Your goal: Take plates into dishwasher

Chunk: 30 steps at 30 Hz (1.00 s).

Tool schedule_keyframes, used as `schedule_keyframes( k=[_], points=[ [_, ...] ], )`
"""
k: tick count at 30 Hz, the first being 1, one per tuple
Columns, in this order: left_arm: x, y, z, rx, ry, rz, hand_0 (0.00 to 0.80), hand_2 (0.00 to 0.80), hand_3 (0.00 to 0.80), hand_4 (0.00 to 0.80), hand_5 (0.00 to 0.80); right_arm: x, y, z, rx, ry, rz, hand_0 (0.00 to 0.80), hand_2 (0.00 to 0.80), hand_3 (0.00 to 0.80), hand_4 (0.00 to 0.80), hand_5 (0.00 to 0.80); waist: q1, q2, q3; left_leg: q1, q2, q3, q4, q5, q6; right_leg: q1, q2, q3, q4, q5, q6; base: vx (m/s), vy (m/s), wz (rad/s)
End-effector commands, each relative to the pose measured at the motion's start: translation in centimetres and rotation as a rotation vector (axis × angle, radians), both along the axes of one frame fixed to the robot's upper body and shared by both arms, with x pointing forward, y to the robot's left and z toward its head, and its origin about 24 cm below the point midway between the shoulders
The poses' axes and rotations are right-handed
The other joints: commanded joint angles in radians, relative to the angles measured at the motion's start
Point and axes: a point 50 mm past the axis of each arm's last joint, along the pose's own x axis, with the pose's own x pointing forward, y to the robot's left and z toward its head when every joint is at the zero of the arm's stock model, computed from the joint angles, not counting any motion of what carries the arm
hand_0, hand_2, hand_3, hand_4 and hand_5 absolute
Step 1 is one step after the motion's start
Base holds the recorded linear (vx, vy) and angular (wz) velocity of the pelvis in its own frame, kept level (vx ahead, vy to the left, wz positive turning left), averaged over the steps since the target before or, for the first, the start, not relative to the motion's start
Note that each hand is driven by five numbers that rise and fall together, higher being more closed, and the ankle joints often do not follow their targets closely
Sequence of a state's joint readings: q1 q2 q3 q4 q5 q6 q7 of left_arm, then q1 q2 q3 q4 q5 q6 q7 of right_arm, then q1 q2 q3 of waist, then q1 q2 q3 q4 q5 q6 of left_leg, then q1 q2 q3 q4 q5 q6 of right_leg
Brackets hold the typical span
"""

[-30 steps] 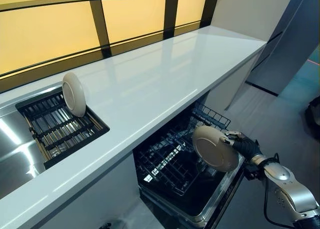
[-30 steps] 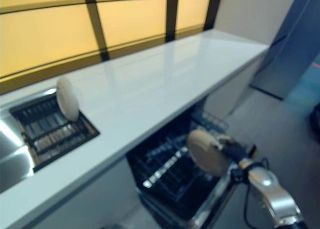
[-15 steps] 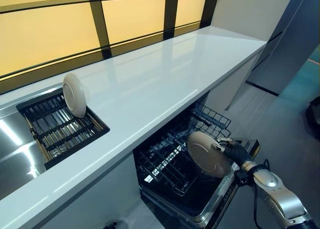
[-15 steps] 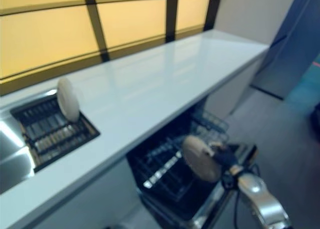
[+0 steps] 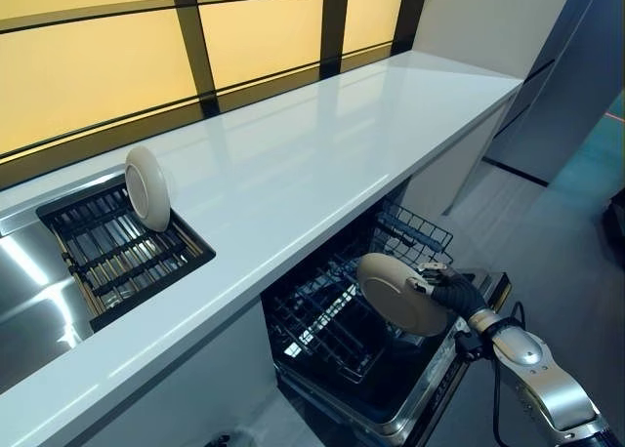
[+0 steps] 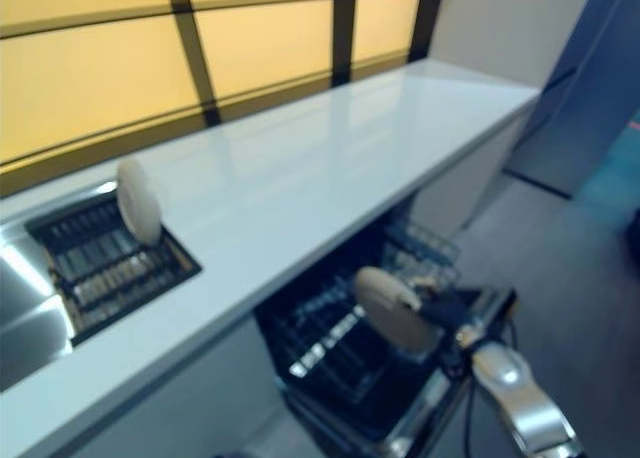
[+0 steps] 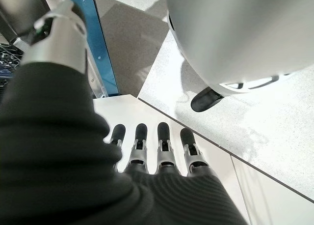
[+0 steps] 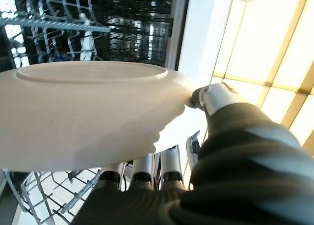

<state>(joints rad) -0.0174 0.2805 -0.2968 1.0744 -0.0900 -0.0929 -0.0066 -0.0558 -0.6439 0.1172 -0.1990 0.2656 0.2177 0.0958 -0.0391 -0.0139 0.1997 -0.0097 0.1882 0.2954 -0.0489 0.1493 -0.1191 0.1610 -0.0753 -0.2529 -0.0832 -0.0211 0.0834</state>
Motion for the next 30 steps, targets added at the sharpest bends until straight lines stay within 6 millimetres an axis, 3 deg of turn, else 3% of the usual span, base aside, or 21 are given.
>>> schedule_keyframes(
  k=[1, 15, 30],
  points=[
    [2.0, 0.1, 0.8, 0.042, -0.048, -0.067, 0.000, 0.000, 0.000, 0.000, 0.000, -0.2, 2.0, 3.4, -0.035, -0.186, 0.112, 0.800, 0.800, 0.800, 0.800, 0.800, 0.011, -0.035, -0.019, -0.057, 0.021, -0.005, 0.005, 0.027, -0.013, -0.049, 0.008, 0.025, 0.078, -0.002, -0.002, 0.000, 0.000, 0.00],
    [2.7, -0.7, 0.8, 0.037, -0.051, -0.101, 0.000, 0.000, 0.000, 0.000, 0.000, 0.2, 4.5, 1.0, -0.058, -0.117, 0.157, 0.800, 0.800, 0.800, 0.800, 0.800, 0.027, -0.027, -0.008, -0.062, 0.017, -0.022, 0.012, 0.026, -0.013, -0.049, 0.003, 0.016, 0.083, -0.005, -0.002, 0.000, 0.000, 0.00],
    [4.6, -2.3, 1.4, 0.020, -0.075, -0.159, 0.000, 0.000, 0.000, 0.000, 0.000, 0.7, 8.4, -0.6, -0.018, -0.058, 0.205, 0.800, 0.800, 0.800, 0.800, 0.800, 0.044, -0.014, 0.008, -0.073, 0.007, -0.044, 0.021, 0.021, -0.013, -0.060, -0.008, 0.003, 0.089, -0.005, -0.004, 0.000, 0.000, 0.00]
  ],
)
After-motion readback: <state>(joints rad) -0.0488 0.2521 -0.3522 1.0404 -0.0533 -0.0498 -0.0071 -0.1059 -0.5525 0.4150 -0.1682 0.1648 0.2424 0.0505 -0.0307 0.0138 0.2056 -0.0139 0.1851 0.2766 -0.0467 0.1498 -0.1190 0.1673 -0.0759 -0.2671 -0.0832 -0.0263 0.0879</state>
